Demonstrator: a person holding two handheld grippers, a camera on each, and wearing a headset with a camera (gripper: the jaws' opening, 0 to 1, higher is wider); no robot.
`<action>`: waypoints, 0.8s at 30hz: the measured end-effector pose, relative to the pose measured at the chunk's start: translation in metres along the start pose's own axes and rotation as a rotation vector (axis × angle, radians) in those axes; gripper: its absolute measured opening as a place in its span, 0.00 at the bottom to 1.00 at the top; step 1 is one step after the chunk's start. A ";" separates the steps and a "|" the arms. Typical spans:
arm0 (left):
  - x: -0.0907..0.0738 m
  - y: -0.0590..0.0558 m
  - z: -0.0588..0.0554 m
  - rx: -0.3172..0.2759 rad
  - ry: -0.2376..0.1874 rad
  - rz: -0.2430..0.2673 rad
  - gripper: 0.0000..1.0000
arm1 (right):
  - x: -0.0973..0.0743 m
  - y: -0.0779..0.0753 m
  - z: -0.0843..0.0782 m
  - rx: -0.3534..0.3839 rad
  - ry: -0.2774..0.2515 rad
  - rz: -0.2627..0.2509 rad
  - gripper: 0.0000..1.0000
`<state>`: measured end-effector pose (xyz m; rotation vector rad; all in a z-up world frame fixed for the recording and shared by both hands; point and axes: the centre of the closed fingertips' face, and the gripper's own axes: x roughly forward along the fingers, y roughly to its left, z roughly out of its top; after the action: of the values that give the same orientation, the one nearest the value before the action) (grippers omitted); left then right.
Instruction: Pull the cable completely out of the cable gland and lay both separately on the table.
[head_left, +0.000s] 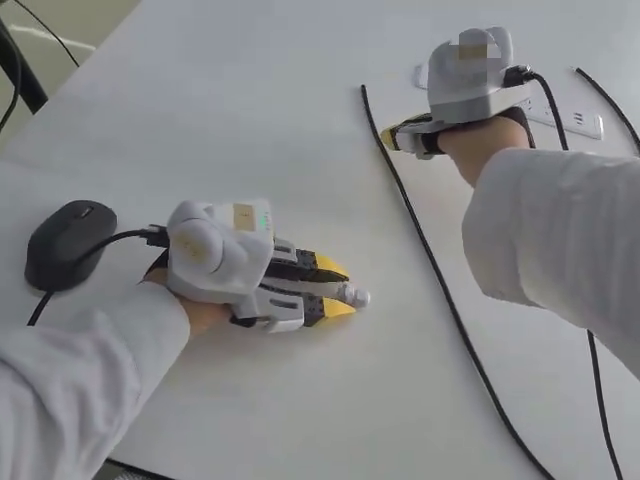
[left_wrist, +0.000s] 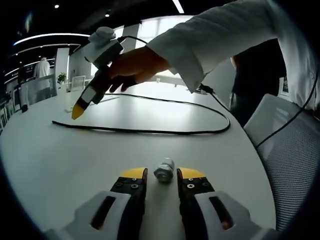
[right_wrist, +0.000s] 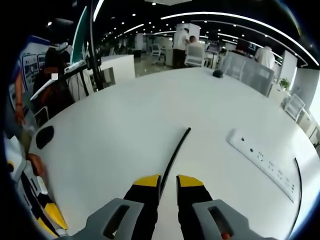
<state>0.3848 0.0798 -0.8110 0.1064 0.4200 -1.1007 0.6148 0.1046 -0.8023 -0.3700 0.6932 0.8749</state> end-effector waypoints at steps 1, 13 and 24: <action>-0.001 0.001 0.001 -0.002 0.001 0.003 0.26 | -0.002 0.000 0.001 0.002 -0.005 0.002 0.10; -0.017 0.005 0.028 -0.033 -0.032 0.063 0.37 | -0.042 0.015 -0.002 0.054 -0.073 0.024 0.23; -0.030 0.001 0.043 -0.063 -0.042 0.103 0.48 | -0.096 0.040 -0.035 0.113 -0.122 0.032 0.35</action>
<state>0.3856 0.0932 -0.7598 0.0485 0.4069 -0.9856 0.5264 0.0539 -0.7623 -0.2035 0.6342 0.8765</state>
